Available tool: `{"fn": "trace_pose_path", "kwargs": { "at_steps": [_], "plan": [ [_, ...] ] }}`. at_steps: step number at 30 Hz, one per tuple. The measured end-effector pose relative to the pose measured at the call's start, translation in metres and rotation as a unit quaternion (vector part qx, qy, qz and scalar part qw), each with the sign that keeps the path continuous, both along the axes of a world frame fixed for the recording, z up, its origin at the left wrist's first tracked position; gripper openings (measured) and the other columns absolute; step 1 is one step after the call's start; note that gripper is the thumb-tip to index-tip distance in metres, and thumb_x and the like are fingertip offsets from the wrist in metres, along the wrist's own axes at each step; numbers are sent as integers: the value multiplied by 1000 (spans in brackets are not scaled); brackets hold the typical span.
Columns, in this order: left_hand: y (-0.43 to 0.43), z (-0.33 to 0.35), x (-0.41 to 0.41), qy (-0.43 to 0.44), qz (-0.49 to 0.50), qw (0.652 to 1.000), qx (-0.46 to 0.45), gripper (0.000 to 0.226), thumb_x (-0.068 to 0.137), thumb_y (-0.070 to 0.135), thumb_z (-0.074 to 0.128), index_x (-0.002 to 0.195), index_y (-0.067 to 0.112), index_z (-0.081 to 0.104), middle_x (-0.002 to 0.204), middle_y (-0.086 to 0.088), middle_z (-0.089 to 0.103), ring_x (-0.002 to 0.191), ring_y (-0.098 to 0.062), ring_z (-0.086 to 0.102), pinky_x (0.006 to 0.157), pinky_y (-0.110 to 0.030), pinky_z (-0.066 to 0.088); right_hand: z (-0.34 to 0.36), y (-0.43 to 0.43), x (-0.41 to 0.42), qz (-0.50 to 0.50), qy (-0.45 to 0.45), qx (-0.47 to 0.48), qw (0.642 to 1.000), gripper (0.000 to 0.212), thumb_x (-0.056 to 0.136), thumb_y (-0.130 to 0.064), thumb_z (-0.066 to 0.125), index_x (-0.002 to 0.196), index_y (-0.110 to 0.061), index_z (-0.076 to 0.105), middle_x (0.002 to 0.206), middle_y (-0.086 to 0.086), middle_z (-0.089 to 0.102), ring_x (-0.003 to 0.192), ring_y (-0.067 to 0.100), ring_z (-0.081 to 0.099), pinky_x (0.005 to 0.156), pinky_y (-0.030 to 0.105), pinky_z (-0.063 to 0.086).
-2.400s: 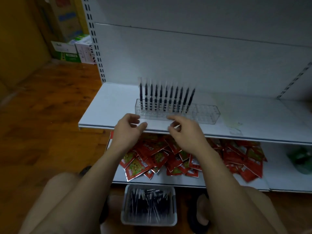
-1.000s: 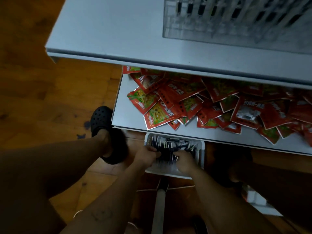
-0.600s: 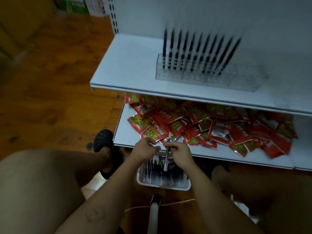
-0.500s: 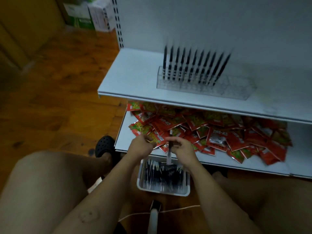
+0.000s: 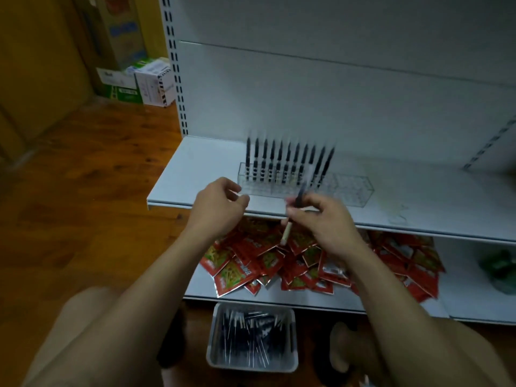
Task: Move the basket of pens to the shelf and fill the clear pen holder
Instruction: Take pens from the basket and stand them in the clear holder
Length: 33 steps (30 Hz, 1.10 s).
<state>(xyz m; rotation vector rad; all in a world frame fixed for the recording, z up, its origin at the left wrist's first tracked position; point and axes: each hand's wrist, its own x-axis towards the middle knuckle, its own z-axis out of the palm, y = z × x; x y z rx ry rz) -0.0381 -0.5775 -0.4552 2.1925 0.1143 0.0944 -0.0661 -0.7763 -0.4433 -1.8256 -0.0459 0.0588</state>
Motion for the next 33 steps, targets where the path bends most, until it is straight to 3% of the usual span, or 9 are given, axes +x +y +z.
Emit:
{"fn": "trace_pose_path", "kwargs": {
  "at_steps": [5,7,11,14,17,21,25,28,33],
  "plan": [
    [-10,7,38,-32,34,999,-1,54,86,42,67,130,16,48,130,-4,51,111,-23,56,92,-37,48,32,-19,37,-106,-73,-8,992,69,81,5,70,135,-21,36,96,8,67,76,22,72,69,31,60],
    [-12,2,54,-19,48,999,-8,60,85,43,68,132,15,45,136,-7,44,117,-25,53,96,-40,46,37,-28,54,-137,-94,10,986,59,86,4,65,134,-19,37,93,9,68,75,21,73,66,30,60],
    [-14,-9,78,6,58,998,4,65,83,44,70,134,14,43,140,-10,39,126,-29,45,100,-42,41,29,-46,84,-183,-147,12,972,10,99,-11,50,108,-11,55,90,7,71,82,18,71,77,31,59],
    [-16,-11,94,17,64,998,-1,69,82,43,72,137,14,41,142,-10,39,129,-29,42,99,-42,41,24,-64,104,-241,-186,-58,951,12,95,-23,58,102,-15,66,94,0,70,89,16,68,88,36,55],
    [-21,-15,106,33,50,998,-1,76,81,45,73,139,12,38,143,-10,39,128,-29,43,99,-42,42,22,-80,114,-256,-197,-75,943,16,90,-18,66,105,-14,67,93,4,70,82,16,67,80,30,58],
    [-26,-22,111,42,44,998,17,80,79,47,74,141,11,37,143,-11,39,129,-30,42,102,-44,42,9,-88,120,-248,-193,-130,940,17,86,-15,70,102,-17,63,90,0,68,85,19,68,85,32,56],
    [-23,-26,113,58,38,998,-3,81,78,46,75,141,12,37,144,-10,42,127,-29,46,99,-41,41,2,-88,124,-222,-192,-172,940,15,88,-13,68,100,-19,63,83,-10,63,79,12,63,76,15,51],
    [-24,-25,111,55,33,998,-4,78,80,44,74,142,12,37,145,-9,43,126,-28,48,97,-39,41,0,-91,125,-218,-178,-185,942,15,87,-14,68,101,-19,64,80,-10,63,77,13,64,75,21,51],
    [-26,-25,108,54,32,998,-7,74,83,42,71,142,11,38,145,-9,44,126,-27,47,88,-31,37,-11,-94,124,-176,-122,-255,943,13,87,-14,68,100,-14,67,87,-3,65,80,10,59,69,14,40]
  ]
}}
